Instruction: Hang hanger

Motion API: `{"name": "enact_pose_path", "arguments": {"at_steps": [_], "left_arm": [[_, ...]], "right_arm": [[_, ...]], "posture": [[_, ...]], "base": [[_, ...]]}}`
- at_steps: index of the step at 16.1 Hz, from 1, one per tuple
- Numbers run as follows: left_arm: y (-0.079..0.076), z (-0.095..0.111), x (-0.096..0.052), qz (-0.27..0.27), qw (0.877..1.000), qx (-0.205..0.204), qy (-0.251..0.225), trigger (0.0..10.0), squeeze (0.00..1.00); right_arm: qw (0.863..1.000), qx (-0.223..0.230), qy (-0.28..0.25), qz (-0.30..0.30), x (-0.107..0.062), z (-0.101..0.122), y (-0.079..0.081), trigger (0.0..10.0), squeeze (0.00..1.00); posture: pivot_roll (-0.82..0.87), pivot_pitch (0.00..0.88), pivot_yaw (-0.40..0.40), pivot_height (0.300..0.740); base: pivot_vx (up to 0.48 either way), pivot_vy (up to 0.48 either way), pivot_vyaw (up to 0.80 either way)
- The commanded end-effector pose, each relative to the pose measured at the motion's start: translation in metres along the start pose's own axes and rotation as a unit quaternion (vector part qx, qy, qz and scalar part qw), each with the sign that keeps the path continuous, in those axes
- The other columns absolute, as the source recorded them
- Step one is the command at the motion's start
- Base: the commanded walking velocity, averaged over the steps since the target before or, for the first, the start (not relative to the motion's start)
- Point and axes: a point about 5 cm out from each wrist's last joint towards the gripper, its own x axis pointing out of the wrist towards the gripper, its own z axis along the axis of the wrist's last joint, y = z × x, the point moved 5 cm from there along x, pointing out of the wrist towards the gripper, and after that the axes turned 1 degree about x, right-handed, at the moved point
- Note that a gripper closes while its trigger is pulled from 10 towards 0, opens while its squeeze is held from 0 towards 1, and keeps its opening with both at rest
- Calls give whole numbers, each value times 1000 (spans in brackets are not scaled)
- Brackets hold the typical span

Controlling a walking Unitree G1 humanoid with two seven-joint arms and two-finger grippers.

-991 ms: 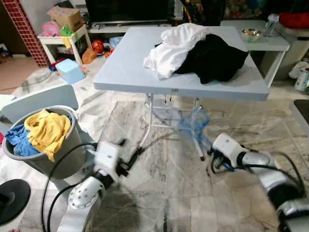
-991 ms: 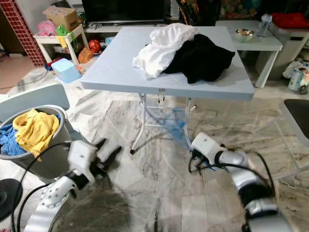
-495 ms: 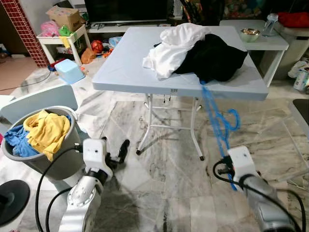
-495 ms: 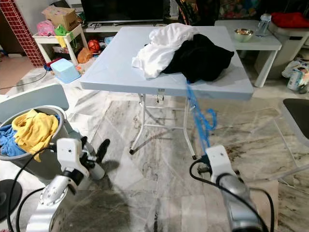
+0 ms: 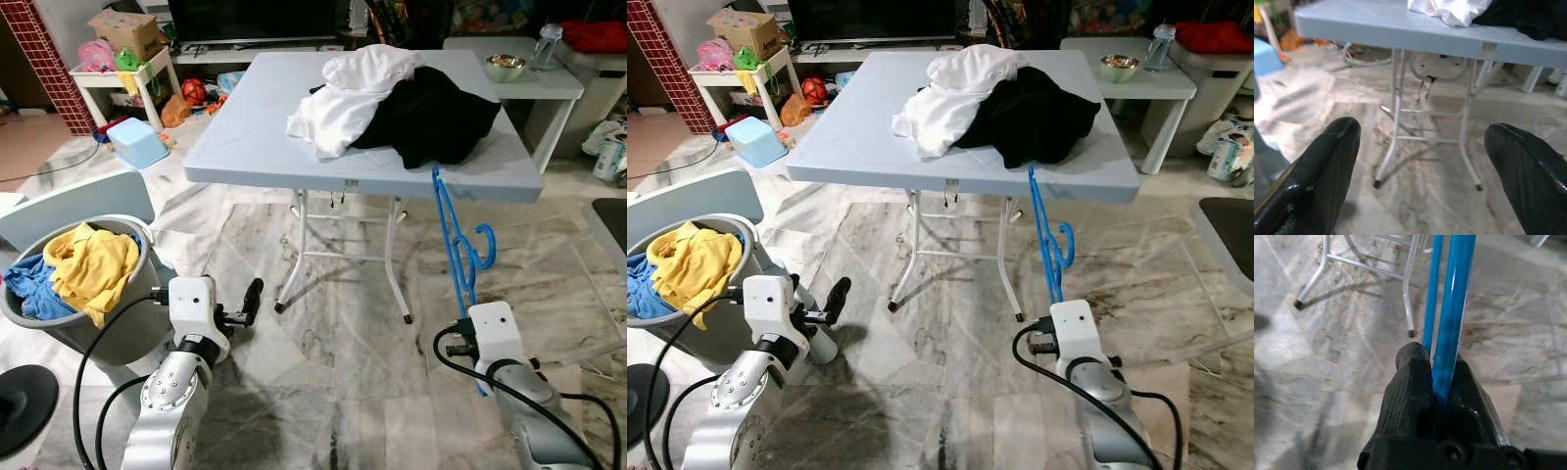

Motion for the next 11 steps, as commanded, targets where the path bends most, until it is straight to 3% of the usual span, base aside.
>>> {"name": "enact_pose_path", "arguments": {"at_steps": [1,4,11], "left_arm": [[-9,0,5,-20,1000,-5,6,10000,0],[-10,0,6,-19,1000,-8,8,10000,0],[-11,-1,9,-22,1000,-10,15,10000,0]], "right_arm": [[1000,7,-11,11,-1,10,10,10000,0],[1000,13,-8,12,-2,10,11,10000,0],[1000,4,2,7,-3,12,12,10000,0]], "posture": [[-151,0,32,740],[-153,0,34,740],[-147,0,31,740]], "base": [[0,0,-638],[0,82,-800],[0,337,-800]]}}
